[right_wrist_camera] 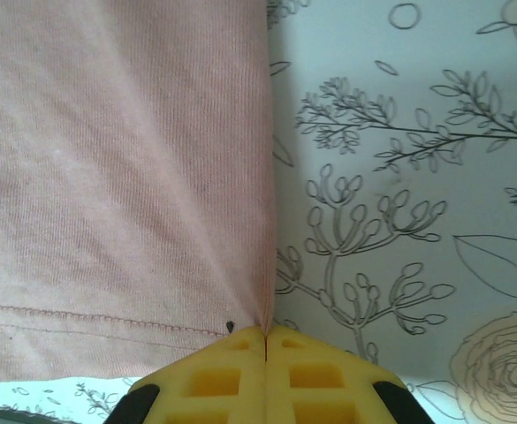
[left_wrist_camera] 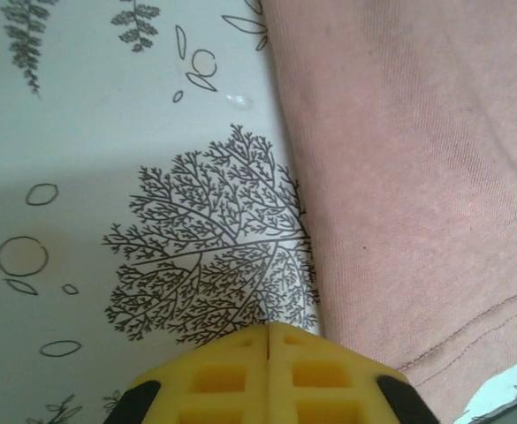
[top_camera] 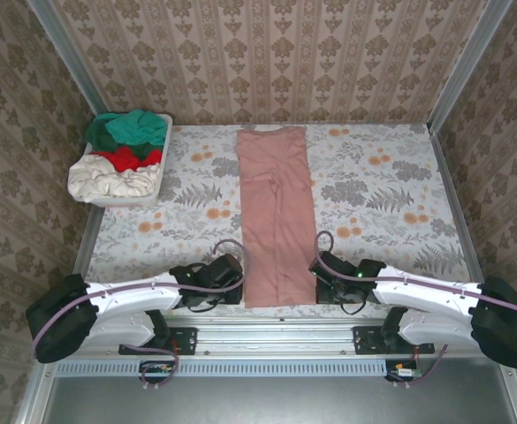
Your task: Fold and stack the t-shirts
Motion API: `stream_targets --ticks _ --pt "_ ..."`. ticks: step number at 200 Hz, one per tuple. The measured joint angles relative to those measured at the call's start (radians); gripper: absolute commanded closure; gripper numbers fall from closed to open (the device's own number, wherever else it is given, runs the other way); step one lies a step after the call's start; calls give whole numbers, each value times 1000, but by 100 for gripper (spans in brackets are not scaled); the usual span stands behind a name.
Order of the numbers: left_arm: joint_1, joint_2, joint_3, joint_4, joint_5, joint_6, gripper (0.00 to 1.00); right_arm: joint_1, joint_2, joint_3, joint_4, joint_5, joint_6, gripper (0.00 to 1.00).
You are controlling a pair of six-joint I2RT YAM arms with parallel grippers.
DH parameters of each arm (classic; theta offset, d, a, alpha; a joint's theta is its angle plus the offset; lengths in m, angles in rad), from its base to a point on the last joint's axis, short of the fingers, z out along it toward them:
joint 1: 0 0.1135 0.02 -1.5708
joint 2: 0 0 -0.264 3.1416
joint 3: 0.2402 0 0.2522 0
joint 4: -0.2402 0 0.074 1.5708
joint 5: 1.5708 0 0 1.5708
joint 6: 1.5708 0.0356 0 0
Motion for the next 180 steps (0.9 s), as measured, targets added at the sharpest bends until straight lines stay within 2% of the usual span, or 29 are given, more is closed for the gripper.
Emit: stream_targets --ticks 16,23,35,44,64,98,116,142,156,180 --pt "0 -18 -14 11 2 0 100 -11 -23 -18 -1 0 0 100" --pt "-1 -24 -19 18 9 -2 86 -14 -32 -23 -2 0 0 100" --pt "-4 -35 -21 23 19 -4 75 -16 -45 -28 0 -1 0 100" --pt "-7 -44 -23 34 22 -15 60 -16 -51 -32 3 -3 0 100" --pt "-30 -51 -22 78 30 -26 55 -16 -50 -34 12 -16 0 100" --pt "-87 -14 -1 95 30 -52 55 -16 -39 -34 23 -23 0 100" --pt "-102 19 -1 101 26 -69 50 -16 -27 -34 29 -23 -2 100" --pt "-126 66 42 77 4 -84 49 -16 -10 -34 32 -23 -5 100" --pt "-127 96 62 63 -5 -89 53 -16 -3 -34 37 -23 -7 100" --pt "-126 121 70 43 -21 -97 71 -16 1 -34 41 -23 -7 100"
